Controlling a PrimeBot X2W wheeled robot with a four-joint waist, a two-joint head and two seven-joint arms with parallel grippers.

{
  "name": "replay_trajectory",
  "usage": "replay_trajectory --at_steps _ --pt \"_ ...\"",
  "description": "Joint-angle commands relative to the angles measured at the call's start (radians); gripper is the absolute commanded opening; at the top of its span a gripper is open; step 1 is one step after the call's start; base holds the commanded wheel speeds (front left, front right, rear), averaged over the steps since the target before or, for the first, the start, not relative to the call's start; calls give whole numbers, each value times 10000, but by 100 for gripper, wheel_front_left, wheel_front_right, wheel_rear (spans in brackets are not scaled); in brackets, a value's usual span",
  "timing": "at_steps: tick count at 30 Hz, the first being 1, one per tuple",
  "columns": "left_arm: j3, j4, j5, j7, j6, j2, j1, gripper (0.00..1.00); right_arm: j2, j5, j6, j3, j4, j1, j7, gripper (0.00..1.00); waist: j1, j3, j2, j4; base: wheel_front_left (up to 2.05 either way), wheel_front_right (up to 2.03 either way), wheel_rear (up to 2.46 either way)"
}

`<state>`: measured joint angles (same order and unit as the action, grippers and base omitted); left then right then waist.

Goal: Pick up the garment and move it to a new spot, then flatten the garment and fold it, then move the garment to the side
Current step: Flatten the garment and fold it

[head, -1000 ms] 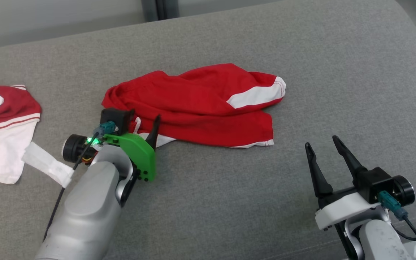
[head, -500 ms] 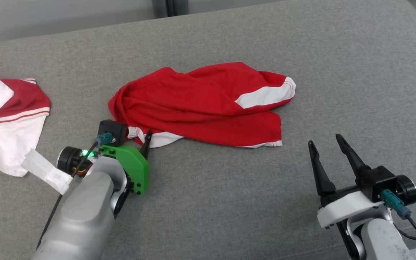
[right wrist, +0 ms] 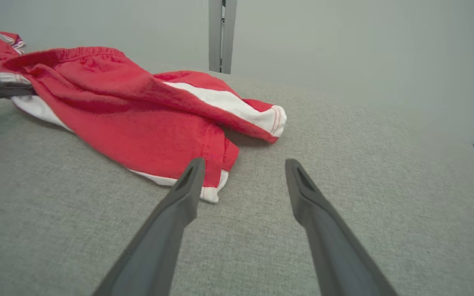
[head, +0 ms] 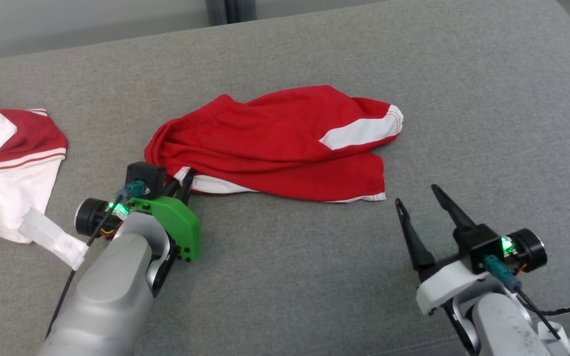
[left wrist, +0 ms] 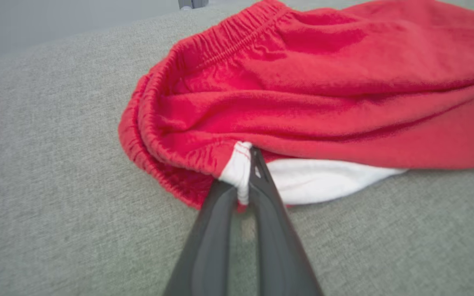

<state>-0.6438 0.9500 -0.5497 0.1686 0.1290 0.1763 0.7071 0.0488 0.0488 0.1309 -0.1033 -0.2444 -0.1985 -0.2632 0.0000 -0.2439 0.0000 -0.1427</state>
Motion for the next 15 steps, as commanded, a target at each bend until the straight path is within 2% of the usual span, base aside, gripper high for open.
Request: replay_trajectory --at_steps 1,6,15 --pt "-44 -119 -37 144 33 115 -96 0 46 309 -5 -85 -385 -175 -22 100 0 9 0 75 0 0 0" --pt "-272 -719 -195 471 33 184 -313 0 43 1341 -5 -274 -2000 -801 -22 100 0 23 0 374 0 0 0" --pt "-350 -1973 -297 742 7 449 -592 0 51 2124 -6 -82 -3552 -1896 -24 100 0 -190 0 736 0 0 0"
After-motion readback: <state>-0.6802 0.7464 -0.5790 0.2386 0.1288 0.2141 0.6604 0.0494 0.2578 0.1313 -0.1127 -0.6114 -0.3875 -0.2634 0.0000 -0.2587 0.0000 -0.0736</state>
